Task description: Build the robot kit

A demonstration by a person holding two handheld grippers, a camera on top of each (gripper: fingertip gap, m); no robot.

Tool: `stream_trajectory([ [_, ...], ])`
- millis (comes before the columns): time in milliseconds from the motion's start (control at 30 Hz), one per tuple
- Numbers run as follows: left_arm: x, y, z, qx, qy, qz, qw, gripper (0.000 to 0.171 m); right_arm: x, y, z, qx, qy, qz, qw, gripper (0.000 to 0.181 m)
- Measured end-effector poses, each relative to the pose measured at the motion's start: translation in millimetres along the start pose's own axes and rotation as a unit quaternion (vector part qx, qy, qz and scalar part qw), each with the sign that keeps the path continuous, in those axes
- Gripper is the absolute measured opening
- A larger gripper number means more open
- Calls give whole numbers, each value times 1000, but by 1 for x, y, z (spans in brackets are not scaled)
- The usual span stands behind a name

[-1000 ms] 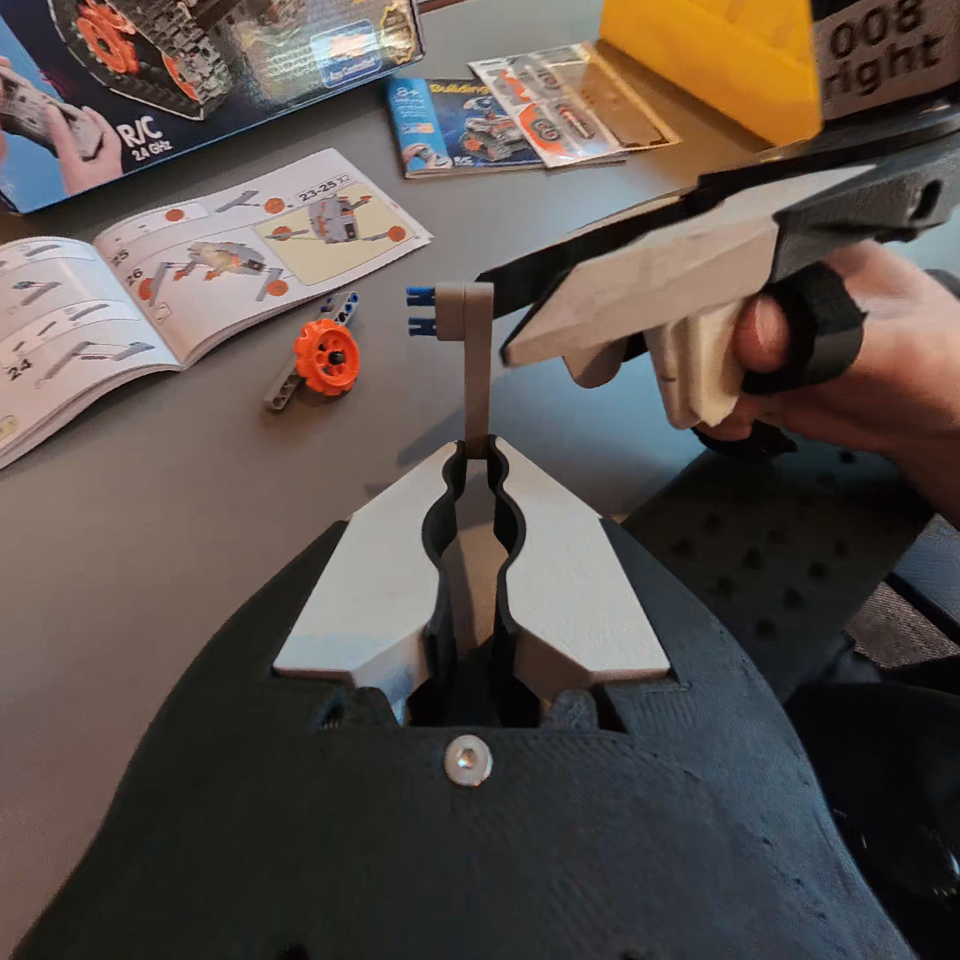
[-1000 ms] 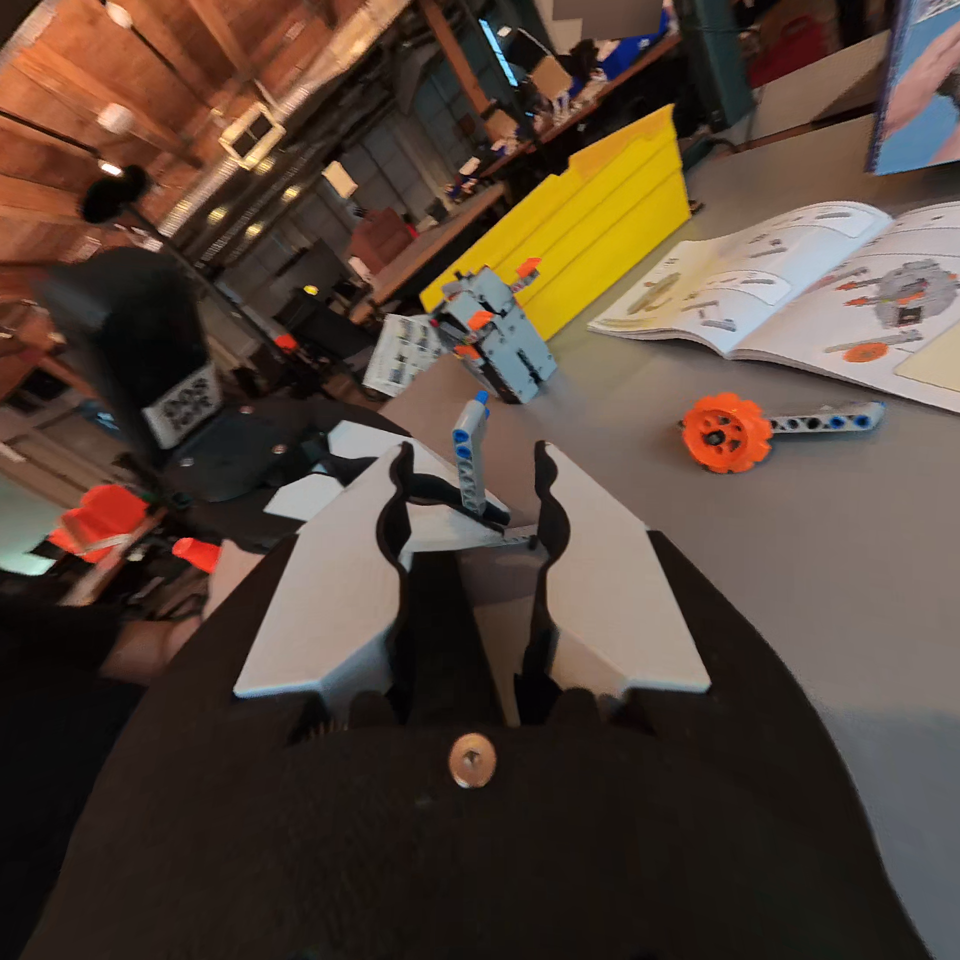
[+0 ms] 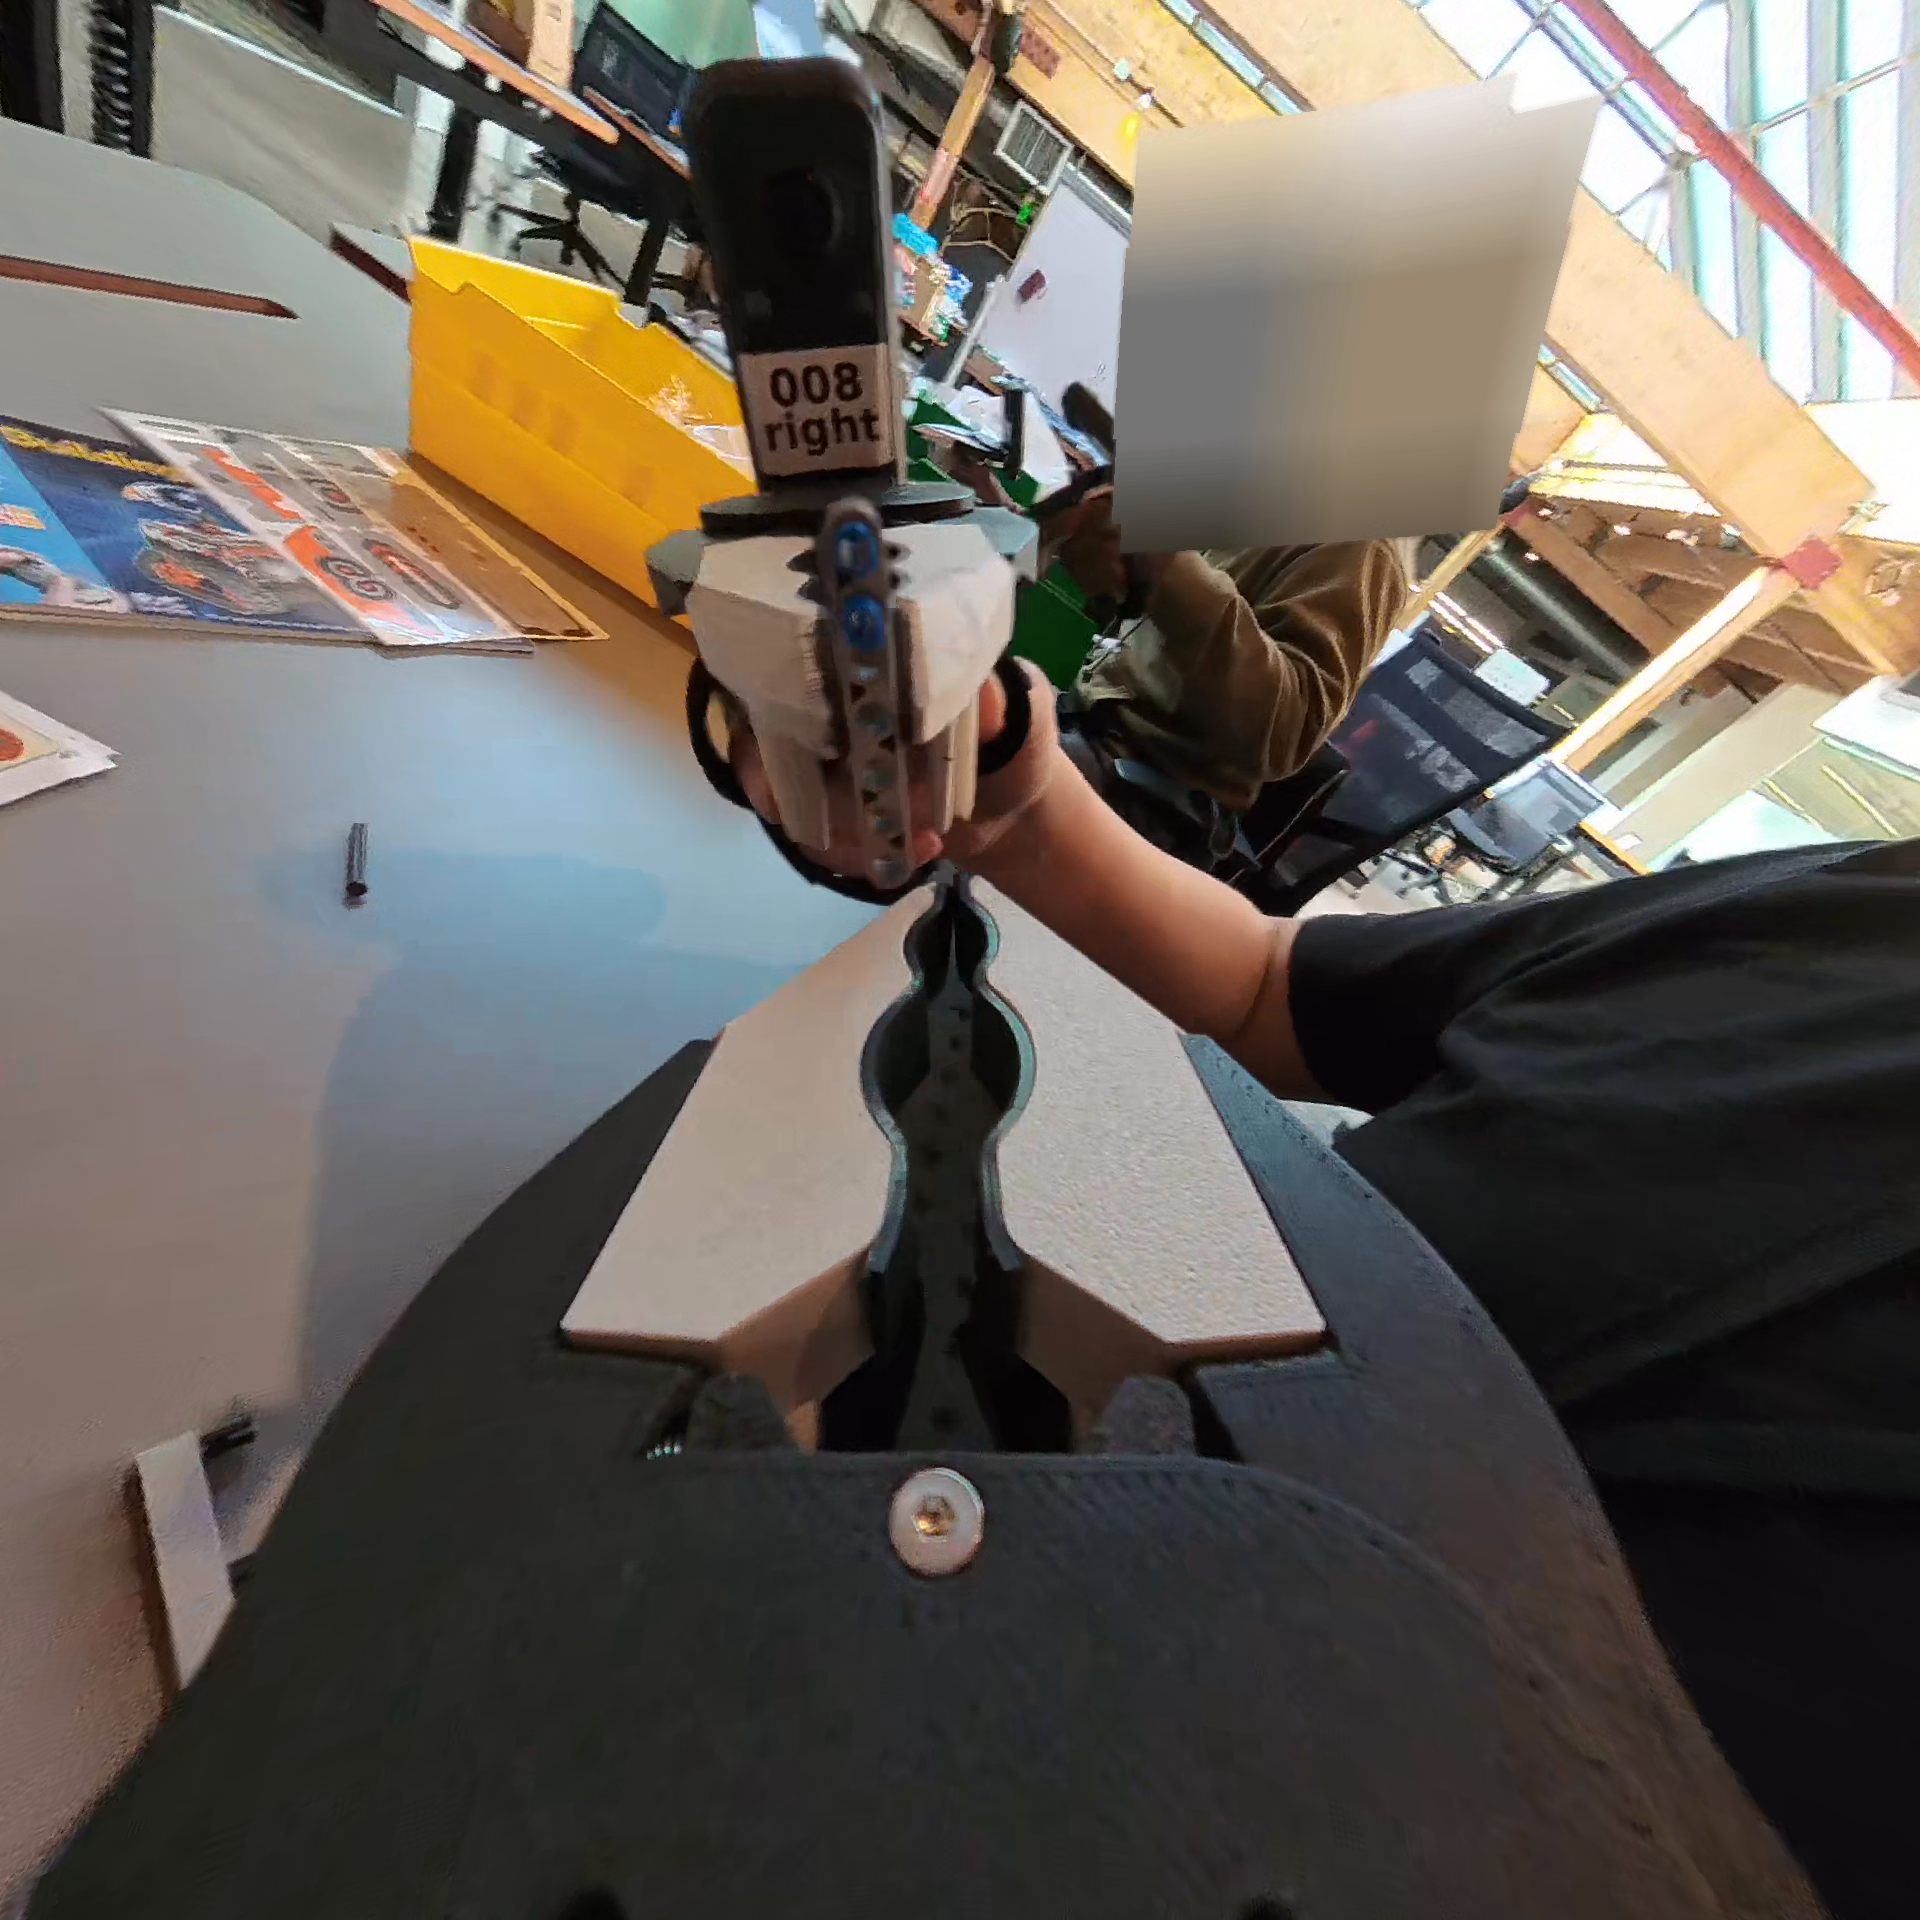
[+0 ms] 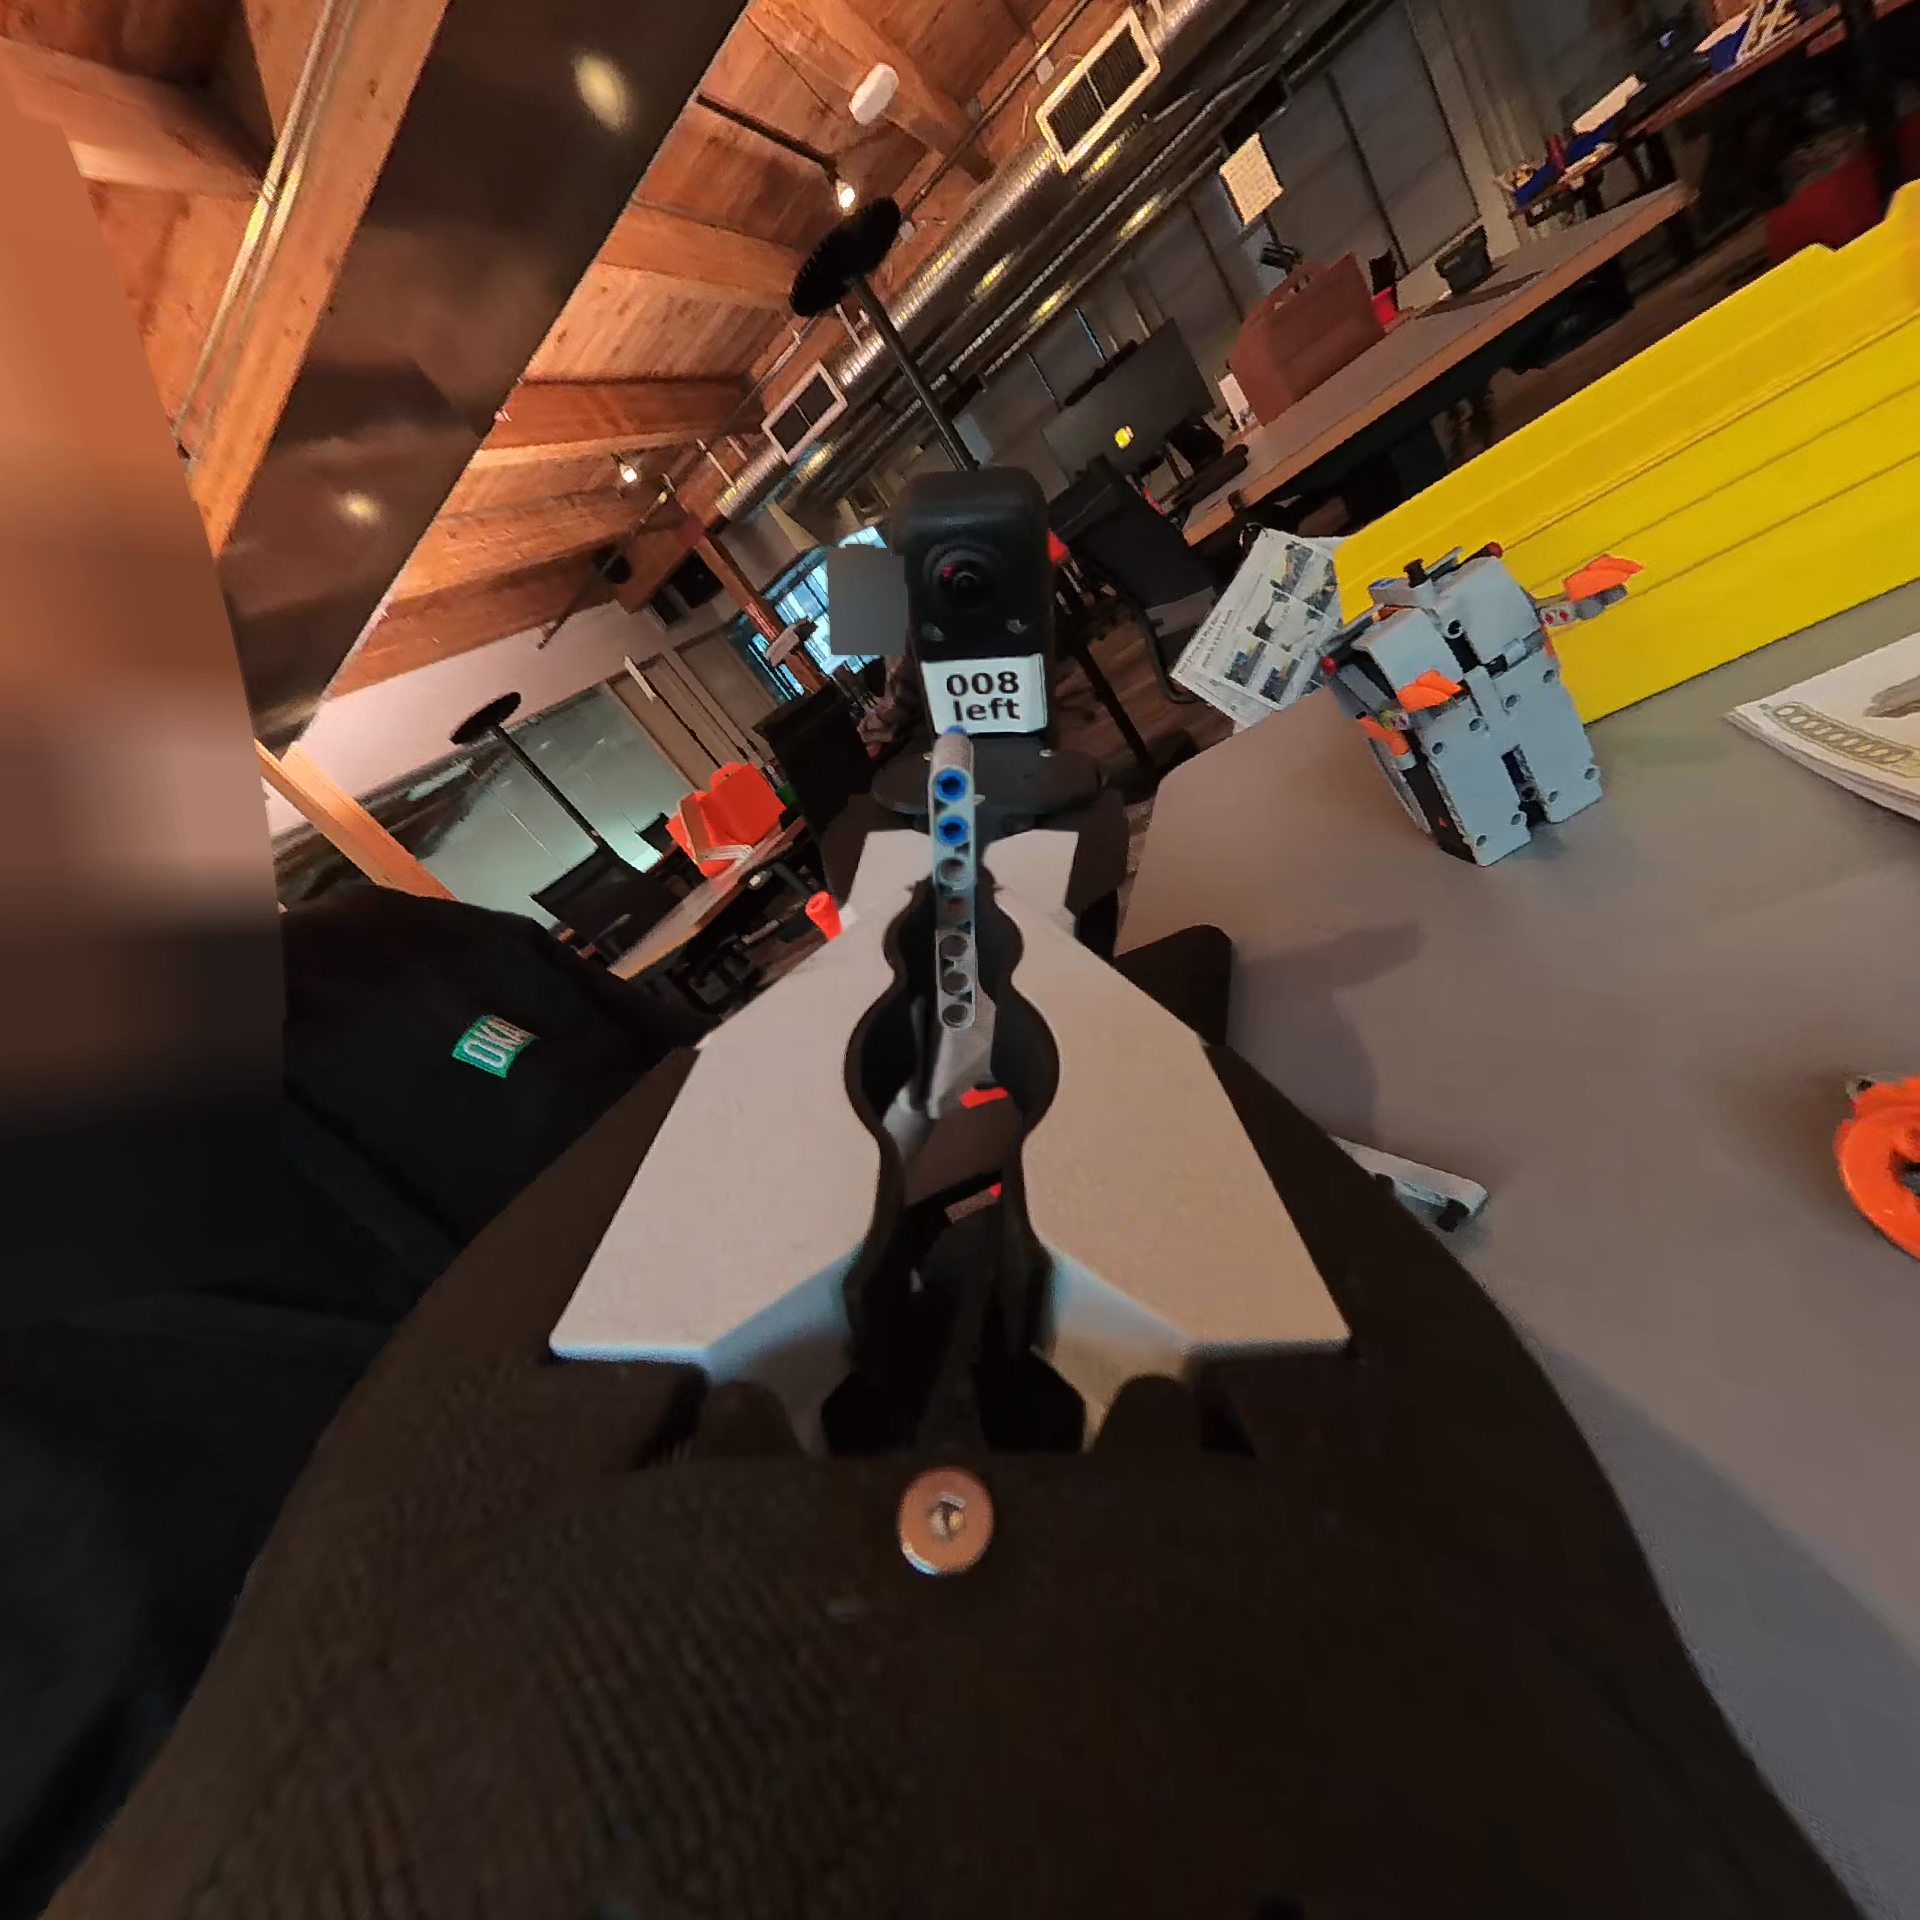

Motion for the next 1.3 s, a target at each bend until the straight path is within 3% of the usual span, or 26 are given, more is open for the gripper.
stream_trajectory([
  [100,-2,0,5,11,-25,-14,1000,0,-6,1,-6,25,-7,-17,1000,5],
  [200,-2,-3,12,1,-53,-35,998,29,-9,4,-13,33,-6,-18,999,6],
  [267,-1,-5,18,-7,-62,-41,997,25,-8,5,-16,37,-13,-24,999,6],
  [333,2,-5,21,-17,-49,-41,998,7,-9,6,-19,34,-8,-30,999,5],
  [367,3,-5,22,-24,-43,-40,998,6,-10,5,-20,35,-9,-33,999,5],
  [533,6,-5,27,-35,-40,-29,998,6,-17,5,-21,26,-1,-24,999,14],
  [667,11,-4,31,-27,-37,-22,999,6,-22,3,-22,10,13,-3,1000,6],
  [733,6,-12,34,-2,-40,-21,999,8,-31,-10,-20,-15,26,-23,999,6],
  [767,0,-18,37,16,-51,-19,998,17,-40,-21,-18,-28,30,-46,998,6],
  [833,-10,-27,48,74,-78,16,994,20,-67,-41,-22,-53,59,-69,994,6],
  [967,-4,-27,87,164,-148,166,961,28,-118,-46,-44,-80,147,-63,984,6],
  [1067,35,-20,100,129,-113,200,965,25,-137,-44,-53,-49,160,-104,980,6],
  [1167,70,-3,119,184,-149,235,943,30,-148,-49,-52,-61,169,-121,976,6],
  [1300,92,17,135,226,-185,258,921,33,-165,-52,-54,-66,198,-140,968,5],
])
Point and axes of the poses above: each gripper's, where its closed fingertips meet, x out along the fingers, y out of its underside, z = x × y across the jaws, the point moved 8 cm from there along -x, back along the fingers, and after that the axes turned 9 degrees about -z, right-handed, at the moved point
